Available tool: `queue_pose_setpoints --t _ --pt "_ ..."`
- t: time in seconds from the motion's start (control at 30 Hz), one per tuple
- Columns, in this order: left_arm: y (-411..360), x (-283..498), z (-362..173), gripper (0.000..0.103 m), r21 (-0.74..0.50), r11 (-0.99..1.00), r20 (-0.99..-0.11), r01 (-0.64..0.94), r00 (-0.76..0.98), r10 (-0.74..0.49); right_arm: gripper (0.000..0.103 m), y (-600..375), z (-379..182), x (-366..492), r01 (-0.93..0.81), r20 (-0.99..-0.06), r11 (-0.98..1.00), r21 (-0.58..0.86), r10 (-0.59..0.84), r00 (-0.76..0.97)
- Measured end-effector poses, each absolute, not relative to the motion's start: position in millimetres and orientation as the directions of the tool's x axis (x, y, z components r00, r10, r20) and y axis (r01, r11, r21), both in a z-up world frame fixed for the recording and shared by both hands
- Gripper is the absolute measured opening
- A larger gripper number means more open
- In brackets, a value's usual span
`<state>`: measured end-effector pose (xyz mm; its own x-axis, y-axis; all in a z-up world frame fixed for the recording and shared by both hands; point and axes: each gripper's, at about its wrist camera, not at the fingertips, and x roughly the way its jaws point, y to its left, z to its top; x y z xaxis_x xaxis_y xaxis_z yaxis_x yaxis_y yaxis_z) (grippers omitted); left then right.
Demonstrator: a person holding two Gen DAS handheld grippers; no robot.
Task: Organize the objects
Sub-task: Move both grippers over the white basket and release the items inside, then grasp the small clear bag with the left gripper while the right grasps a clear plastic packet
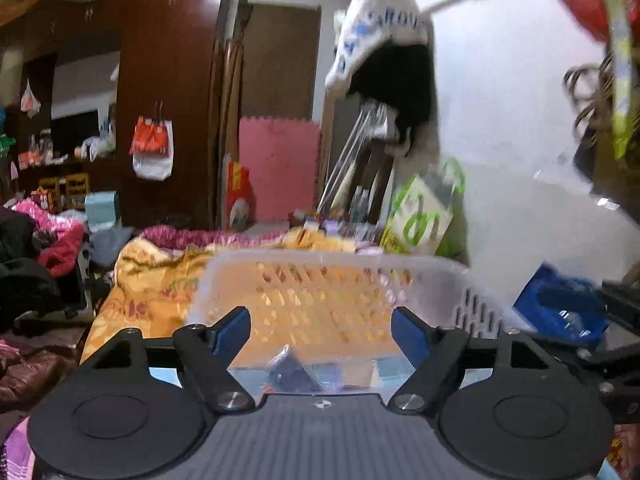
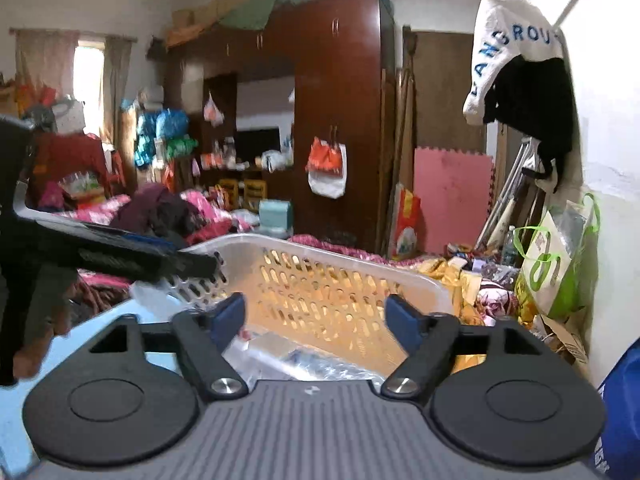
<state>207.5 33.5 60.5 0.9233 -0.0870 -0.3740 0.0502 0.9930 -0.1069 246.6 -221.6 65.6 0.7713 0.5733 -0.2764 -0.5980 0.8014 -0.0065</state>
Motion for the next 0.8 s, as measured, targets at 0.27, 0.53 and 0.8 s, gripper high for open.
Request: queue_pose_setpoints --t 0.27,0.53,0.8 --pt "59 84 17 0.086 -0.033 0.995 -0.336 0.092 0.937 -0.098 0.090 -303 -7 206 -0.508 -0.380 0.861 0.023 0.478 0.792" --pt "79 37 -44 0.086 -0.008 0.994 -0.400 0.112 0.911 -0.106 0.088 -301 -34 205 -0.524 -0.461 0.850 0.044 0.483 0.744" --pt "63 38 -61 0.086 0.054 0.988 -0.449 0.145 0.887 -0.105 0.060 -302 -45 208 -0.519 -0.494 0.854 0.043 0.470 0.731"
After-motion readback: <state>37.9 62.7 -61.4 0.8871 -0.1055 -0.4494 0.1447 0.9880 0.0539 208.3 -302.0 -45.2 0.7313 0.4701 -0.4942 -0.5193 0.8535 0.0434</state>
